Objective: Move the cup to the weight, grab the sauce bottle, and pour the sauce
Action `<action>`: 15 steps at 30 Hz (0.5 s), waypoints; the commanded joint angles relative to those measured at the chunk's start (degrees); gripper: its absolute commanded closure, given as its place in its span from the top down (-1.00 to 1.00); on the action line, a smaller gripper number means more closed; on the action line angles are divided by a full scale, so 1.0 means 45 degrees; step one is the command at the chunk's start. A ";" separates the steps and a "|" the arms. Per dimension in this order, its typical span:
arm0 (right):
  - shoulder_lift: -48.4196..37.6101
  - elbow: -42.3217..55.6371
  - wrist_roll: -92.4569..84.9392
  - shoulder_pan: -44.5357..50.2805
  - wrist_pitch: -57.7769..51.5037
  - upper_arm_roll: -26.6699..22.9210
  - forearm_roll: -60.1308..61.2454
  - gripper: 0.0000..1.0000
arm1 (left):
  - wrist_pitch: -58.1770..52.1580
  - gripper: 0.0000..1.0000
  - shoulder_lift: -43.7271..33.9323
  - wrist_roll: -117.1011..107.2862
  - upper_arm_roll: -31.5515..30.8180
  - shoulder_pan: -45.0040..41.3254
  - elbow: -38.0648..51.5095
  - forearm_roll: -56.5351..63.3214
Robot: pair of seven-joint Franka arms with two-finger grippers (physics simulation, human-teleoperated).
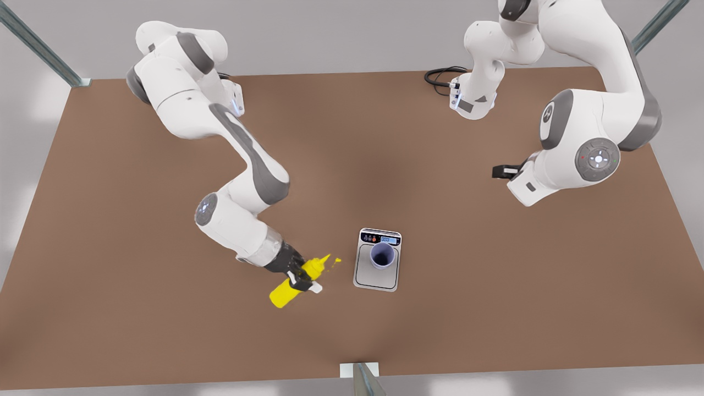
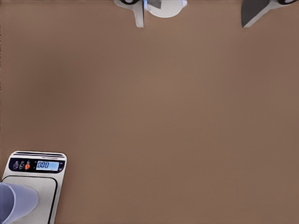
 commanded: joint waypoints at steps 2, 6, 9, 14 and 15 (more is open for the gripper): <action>-0.0561 -0.0853 0.0017 -0.0475 -0.0070 -0.0022 0.1590 -0.25 | 0.0034 1.00 0.0018 0.0018 0.0000 0.0001 0.0005 -0.0211; -0.1772 -0.2962 -0.1993 -0.1453 -0.1084 -0.0781 0.6238 -0.25 | 0.0035 1.00 0.0077 -0.0021 0.0000 0.0001 -0.0014 -0.0172; -0.2476 -0.4583 -0.4219 -0.2135 -0.1573 -0.1233 0.9169 -0.24 | 0.0015 1.00 0.0077 -0.0021 0.0000 0.0001 0.0005 -0.0172; -0.3023 -0.6127 -0.4982 -0.3152 -0.3175 -0.1858 1.1592 -0.24 | -0.0044 1.00 0.0057 -0.0021 0.0000 0.0001 0.0005 -0.0113; -0.3023 -0.6186 -0.5100 -0.3424 -0.3623 -0.1877 1.1828 -0.24 | -0.0024 1.00 0.0077 0.0018 0.0000 0.0001 0.0005 -0.0054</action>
